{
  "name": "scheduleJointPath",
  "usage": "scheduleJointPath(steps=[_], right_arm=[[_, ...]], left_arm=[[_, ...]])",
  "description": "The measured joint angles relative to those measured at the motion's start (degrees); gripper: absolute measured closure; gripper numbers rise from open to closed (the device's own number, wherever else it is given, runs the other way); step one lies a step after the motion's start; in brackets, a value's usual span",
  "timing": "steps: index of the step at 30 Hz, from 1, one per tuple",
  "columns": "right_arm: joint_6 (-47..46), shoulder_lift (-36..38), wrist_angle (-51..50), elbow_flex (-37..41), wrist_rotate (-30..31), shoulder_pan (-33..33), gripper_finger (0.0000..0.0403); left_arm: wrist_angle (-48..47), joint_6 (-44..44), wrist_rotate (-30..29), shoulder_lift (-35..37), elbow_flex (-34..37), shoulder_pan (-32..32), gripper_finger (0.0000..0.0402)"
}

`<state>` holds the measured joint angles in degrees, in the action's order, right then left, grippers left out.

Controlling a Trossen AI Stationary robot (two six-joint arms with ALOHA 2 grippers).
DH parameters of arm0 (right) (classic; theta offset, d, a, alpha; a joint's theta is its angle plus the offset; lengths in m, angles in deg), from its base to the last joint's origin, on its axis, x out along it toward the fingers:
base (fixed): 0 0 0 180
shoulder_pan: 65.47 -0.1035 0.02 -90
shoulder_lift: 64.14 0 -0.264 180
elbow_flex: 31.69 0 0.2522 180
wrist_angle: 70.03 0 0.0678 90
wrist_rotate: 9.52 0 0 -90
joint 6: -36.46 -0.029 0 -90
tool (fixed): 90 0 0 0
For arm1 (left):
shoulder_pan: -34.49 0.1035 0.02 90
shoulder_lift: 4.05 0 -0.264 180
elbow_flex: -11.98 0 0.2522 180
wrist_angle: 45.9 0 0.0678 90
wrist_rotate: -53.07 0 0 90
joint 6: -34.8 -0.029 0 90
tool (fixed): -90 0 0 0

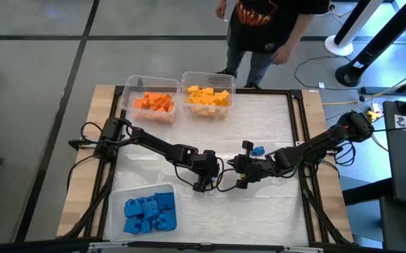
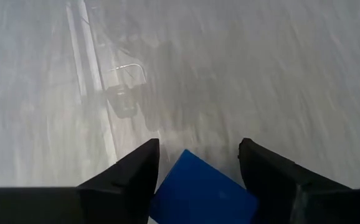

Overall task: Sort blocks
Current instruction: Put the blue game piece into the bottom transparent bin

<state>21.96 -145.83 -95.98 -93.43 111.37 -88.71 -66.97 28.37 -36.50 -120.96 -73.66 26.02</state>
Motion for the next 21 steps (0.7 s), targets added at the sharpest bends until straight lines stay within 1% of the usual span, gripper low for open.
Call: scheduleJointPath(steps=[4,7,15,17,21], right_arm=[[0.00,0.00,0.00,0.00,0.00,0.00,0.0382],[0.00,0.00,0.03,0.00,0.00,0.00,0.0382],[0.00,-0.25,0.01,0.00,0.00,0.00,0.0382],[0.00,-0.67,-0.35,0.00,-0.17,0.00,0.0382],[-0.02,-0.96,-1.14,0.00,-0.57,0.00,0.0382]], left_arm=[[0.07,-0.74,-0.02,0.05,0.00,0.00,0.0173],[0.40,-1.85,-0.04,0.13,-0.25,0.00,0.0160],[0.20,-1.86,-0.07,0.75,-3.83,-0.11,0.0153],[-0.22,0.04,-0.06,1.58,-4.43,-0.11,0.0153],[-7.11,5.76,-0.20,3.77,-6.05,-0.12,0.0152]])
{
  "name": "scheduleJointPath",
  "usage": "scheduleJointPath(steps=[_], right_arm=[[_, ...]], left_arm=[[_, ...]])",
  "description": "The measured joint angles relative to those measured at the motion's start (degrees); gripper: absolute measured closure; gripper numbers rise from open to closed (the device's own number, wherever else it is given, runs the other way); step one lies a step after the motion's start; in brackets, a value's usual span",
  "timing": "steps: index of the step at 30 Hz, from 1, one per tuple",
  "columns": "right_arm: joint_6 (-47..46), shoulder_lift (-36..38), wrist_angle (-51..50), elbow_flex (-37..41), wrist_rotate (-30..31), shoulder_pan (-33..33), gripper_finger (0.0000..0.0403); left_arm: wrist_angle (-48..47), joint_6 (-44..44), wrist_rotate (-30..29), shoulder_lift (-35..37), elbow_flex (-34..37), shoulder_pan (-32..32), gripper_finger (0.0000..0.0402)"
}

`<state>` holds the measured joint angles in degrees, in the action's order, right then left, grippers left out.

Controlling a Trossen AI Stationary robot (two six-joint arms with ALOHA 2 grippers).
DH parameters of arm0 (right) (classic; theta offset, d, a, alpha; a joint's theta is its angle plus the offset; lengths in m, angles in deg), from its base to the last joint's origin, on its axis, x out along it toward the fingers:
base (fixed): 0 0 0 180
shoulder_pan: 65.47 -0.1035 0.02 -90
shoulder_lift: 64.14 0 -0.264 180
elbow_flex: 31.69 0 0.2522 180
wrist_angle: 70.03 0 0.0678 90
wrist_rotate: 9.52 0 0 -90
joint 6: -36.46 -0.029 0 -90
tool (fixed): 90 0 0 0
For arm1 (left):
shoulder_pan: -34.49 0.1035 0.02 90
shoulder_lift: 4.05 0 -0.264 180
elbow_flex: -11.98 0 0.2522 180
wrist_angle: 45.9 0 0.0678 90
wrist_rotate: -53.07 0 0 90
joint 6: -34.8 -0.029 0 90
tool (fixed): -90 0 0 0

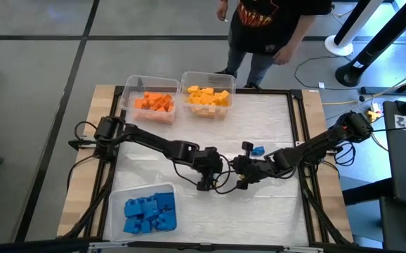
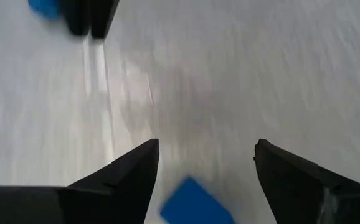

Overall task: Sort blocks
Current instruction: Put the blue game piece into the bottom transparent bin

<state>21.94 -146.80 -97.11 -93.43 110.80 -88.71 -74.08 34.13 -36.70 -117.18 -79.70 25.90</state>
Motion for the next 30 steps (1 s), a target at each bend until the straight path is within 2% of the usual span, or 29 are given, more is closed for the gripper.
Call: scheduleJointPath(steps=[3,6,9,11,23,30], right_arm=[[0.00,0.00,-0.24,0.00,0.05,0.00,0.0382],[0.00,0.00,-0.27,0.00,0.07,0.00,0.0382],[0.00,0.00,-0.28,0.00,0.07,0.00,0.0382],[0.00,0.00,-0.27,0.00,0.06,0.00,0.0382],[0.00,0.00,-0.33,0.00,0.07,0.00,0.0382],[0.02,0.00,-0.28,0.00,0.07,0.00,0.0382]], left_arm=[[-6.74,5.95,-0.72,1.63,-1.36,-0.01,0.0152],[-10.50,15.69,-1.07,2.32,-1.74,-0.01,0.0152],[-12.01,24.88,-1.06,1.87,-1.67,-0.01,0.0151],[-12.08,27.51,-1.11,1.36,-1.69,-0.01,0.0151],[-11.92,28.74,-3.04,-0.45,-1.67,-0.34,0.0151],[-11.29,27.70,-7.13,-0.45,-0.71,-1.45,0.0151]])
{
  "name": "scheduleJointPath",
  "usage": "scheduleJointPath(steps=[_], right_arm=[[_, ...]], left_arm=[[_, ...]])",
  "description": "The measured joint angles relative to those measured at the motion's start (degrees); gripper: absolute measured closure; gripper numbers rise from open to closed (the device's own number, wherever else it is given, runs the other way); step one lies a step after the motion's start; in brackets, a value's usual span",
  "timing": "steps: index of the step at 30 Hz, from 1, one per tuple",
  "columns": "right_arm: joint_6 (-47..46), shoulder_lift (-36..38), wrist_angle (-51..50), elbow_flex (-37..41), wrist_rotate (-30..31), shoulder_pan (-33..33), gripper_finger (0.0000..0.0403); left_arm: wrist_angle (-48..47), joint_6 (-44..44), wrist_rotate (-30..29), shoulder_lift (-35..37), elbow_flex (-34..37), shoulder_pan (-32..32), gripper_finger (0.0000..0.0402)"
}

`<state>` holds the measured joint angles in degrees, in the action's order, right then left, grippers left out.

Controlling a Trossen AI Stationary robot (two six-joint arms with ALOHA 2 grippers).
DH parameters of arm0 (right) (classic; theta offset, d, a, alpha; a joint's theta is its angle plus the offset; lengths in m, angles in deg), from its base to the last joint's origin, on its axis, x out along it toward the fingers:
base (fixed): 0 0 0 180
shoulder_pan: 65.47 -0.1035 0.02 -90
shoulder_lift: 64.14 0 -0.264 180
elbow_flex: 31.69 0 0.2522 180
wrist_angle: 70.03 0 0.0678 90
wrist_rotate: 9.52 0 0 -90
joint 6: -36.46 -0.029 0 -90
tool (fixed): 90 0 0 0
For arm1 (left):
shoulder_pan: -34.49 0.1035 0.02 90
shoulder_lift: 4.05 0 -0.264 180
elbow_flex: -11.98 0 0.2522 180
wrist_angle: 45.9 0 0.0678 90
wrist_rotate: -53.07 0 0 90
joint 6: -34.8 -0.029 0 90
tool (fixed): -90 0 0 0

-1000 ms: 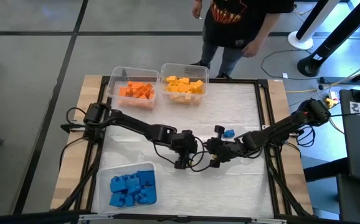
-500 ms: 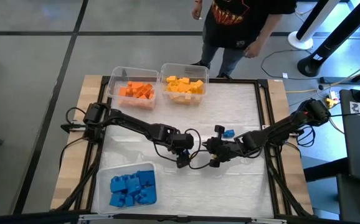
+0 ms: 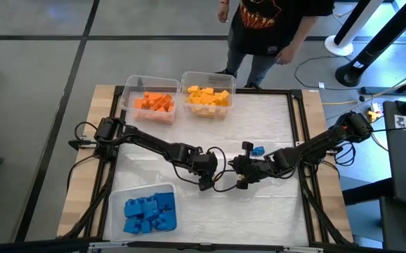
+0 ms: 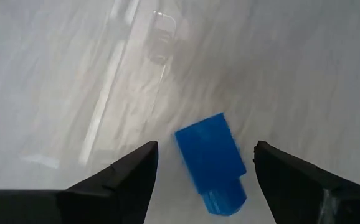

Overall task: Sort blocks
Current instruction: Put the blue game piece into the bottom transparent bin

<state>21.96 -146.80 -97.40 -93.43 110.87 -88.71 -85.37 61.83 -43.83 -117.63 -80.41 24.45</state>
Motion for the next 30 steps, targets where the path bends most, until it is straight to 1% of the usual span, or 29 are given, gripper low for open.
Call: scheduleJointPath(steps=[2,7,11,17,22,24,26,30], right_arm=[[0.00,0.00,0.00,0.00,0.00,0.00,0.0382],[0.00,0.00,0.00,0.00,0.01,0.00,0.0382],[0.00,0.00,0.00,0.00,0.00,0.00,0.0382],[0.00,0.00,0.02,0.00,0.02,0.00,0.0382],[0.01,0.00,-0.13,0.00,0.02,0.00,0.0382],[0.02,0.00,-0.20,0.00,0.02,0.00,0.0382],[0.07,0.00,-0.22,0.00,0.00,0.00,0.0382],[1.73,0.00,-0.28,0.00,0.02,0.00,0.0382]], left_arm=[[0.23,0.78,-0.32,0.00,0.83,-0.13,0.0151],[4.32,2.12,-0.41,0.00,2.48,-0.13,0.0151],[4.71,1.61,-0.41,-0.41,2.54,-0.15,0.0151],[5.17,-0.44,-0.68,-3.94,2.52,-0.44,0.0151],[5.17,-1.19,-1.93,-4.03,2.45,-0.48,0.0155],[4.94,-2.77,-2.35,-3.93,2.44,-0.50,0.0170],[4.68,-4.50,-2.46,-3.91,2.37,-0.46,0.0196],[4.24,-6.56,-2.88,-3.89,2.32,-0.37,0.0268]])
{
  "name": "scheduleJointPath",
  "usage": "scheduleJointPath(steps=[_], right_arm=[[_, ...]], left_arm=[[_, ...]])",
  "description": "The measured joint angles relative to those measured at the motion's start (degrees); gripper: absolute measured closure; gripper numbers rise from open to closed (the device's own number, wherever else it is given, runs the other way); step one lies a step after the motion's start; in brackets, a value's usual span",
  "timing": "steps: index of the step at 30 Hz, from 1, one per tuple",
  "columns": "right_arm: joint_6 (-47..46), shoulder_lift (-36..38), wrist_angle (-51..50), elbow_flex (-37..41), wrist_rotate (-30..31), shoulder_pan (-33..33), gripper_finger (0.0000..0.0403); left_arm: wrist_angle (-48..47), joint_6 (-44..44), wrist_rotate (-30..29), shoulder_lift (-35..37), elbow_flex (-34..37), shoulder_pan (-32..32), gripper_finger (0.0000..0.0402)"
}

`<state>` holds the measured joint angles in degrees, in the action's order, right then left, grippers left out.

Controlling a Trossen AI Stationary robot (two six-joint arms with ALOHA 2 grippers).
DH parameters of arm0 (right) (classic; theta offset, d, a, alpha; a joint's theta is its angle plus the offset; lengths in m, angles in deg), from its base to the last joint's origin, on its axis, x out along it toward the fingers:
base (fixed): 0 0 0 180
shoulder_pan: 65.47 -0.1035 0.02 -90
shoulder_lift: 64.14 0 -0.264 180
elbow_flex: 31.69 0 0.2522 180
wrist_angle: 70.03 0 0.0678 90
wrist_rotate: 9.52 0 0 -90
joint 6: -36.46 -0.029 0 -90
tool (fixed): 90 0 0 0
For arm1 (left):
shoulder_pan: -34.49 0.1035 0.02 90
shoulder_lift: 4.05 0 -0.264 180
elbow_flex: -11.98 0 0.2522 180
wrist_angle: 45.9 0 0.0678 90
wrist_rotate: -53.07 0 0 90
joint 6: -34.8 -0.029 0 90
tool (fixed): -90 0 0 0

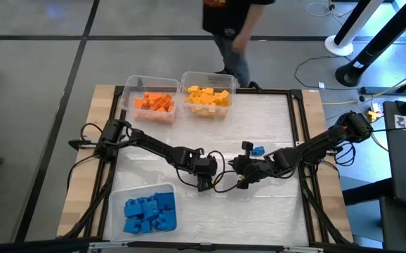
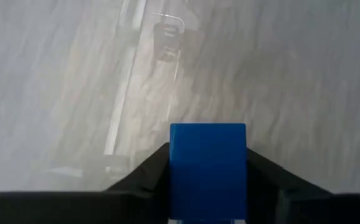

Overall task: Sort blocks
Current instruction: Put the blue game piece into the bottom transparent bin

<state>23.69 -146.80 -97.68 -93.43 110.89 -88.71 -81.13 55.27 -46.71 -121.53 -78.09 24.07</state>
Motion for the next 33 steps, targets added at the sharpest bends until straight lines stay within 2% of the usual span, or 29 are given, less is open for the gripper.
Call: scheduleJointPath(steps=[1,6,10,15,21,24,27,33], right_arm=[[0.24,0.00,0.00,0.00,0.00,0.00,0.0382],[3.11,0.34,-0.12,0.00,-0.18,0.00,0.0382],[7.00,3.05,-0.95,0.02,-1.51,0.00,0.0382],[7.31,9.16,-4.71,0.02,-1.44,0.00,0.0382],[11.83,15.58,-11.80,0.00,0.15,0.00,0.0382],[14.43,16.86,-14.19,0.00,1.71,0.00,0.0382],[16.08,16.96,-15.79,0.00,3.74,0.01,0.0382],[16.20,16.93,-18.79,0.00,1.57,1.92,0.0381]], left_arm=[[-0.09,-0.17,-0.04,0.00,-0.02,0.01,0.0283],[-1.14,-1.12,0.90,1.17,-0.04,0.02,0.0284],[-3.60,-2.24,2.41,4.80,-0.62,0.02,0.0284],[-10.20,-2.79,6.09,12.40,-1.49,-0.18,0.0284],[-15.80,1.75,12.20,25.16,-1.62,-2.50,0.0284],[-18.85,3.56,15.87,31.12,-1.64,-5.39,0.0284],[-21.31,6.25,16.51,35.50,-1.35,-10.57,0.0284],[-22.06,11.20,14.63,37.01,1.15,-22.55,0.0253]])
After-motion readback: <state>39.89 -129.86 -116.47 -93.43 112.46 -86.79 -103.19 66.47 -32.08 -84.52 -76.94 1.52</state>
